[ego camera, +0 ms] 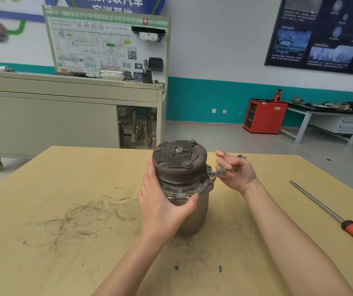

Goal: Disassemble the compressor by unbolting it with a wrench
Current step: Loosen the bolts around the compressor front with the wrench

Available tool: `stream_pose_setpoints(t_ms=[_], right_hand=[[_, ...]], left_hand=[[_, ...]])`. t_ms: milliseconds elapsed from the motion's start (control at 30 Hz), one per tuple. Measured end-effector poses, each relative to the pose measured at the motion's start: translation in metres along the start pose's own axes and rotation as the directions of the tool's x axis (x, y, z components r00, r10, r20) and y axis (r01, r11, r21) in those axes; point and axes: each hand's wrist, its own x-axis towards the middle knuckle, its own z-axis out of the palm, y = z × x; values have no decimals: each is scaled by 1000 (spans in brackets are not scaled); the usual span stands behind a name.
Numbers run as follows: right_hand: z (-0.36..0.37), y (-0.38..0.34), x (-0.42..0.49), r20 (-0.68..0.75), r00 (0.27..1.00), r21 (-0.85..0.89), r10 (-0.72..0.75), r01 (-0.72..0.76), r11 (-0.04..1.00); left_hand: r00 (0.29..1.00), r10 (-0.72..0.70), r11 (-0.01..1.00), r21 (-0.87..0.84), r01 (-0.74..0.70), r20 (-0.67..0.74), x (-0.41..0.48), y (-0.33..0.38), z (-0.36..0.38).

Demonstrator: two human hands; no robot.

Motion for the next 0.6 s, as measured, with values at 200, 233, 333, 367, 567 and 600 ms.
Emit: stream_pose_setpoints(t_ms=[200,233,333,367,567,600], right_hand=[[3,-1,32,-59,996,-199,70,-80,977],[3,0,34,-63,995,-191,71,-82,978],[4,1,29,-130,991,-163,26,-47,986],[5,0,23,-147,989,-155,-5,-18,988],[44,-21,-38,-262,919,-460,-295,149,875],[54,-20,-48,-270,886,-570,-377,169,804]], left_hand=[[1000,-3,1000,-11,3,-7,0,2,-2],[1000,-5,1000,-12,5,-5,0,3,-2],[1000,-9,1000,-13,9,1,0,3,-2],[1000,-10,1000,-13,10,6,-1,3,-2],[1000,-9,1000,-20,10,16,-1,2,-3],[1000,-7,1000,-18,7,18,-1,2,-3]])
